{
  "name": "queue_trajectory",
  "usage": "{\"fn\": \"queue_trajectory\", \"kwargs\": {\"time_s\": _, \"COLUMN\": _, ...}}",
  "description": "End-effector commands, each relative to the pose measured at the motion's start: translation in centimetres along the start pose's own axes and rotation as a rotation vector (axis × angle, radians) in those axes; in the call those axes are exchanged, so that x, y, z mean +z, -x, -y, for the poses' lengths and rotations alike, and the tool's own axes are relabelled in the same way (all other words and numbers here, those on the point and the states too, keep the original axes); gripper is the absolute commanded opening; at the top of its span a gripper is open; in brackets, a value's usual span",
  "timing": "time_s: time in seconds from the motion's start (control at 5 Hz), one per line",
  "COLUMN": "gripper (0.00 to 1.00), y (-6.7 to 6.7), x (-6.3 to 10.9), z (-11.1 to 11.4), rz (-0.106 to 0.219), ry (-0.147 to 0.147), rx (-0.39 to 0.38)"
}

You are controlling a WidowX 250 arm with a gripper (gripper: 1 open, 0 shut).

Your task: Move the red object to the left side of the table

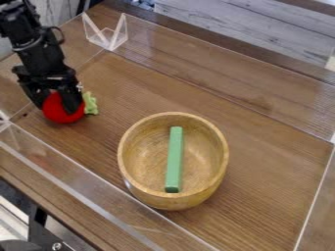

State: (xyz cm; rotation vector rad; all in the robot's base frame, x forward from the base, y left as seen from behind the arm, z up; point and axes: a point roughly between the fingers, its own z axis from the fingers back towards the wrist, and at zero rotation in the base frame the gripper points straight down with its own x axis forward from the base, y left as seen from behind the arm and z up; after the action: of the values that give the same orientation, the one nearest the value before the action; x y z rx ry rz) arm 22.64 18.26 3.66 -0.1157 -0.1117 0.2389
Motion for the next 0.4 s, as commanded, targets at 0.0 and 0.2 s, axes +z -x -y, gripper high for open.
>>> {"fn": "queue_trajectory", "kwargs": {"time_s": 0.0, "gripper": 1.00, "y": -0.90, "x": 2.33, "z": 0.85, "rz": 0.044, "ry": -0.028, "rx": -0.014}}
{"fn": "queue_trajectory", "kwargs": {"time_s": 0.2, "gripper": 1.00, "y": -1.14, "x": 3.03, "z": 1.60, "rz": 0.044, "ry": -0.025, "rx": -0.014}}
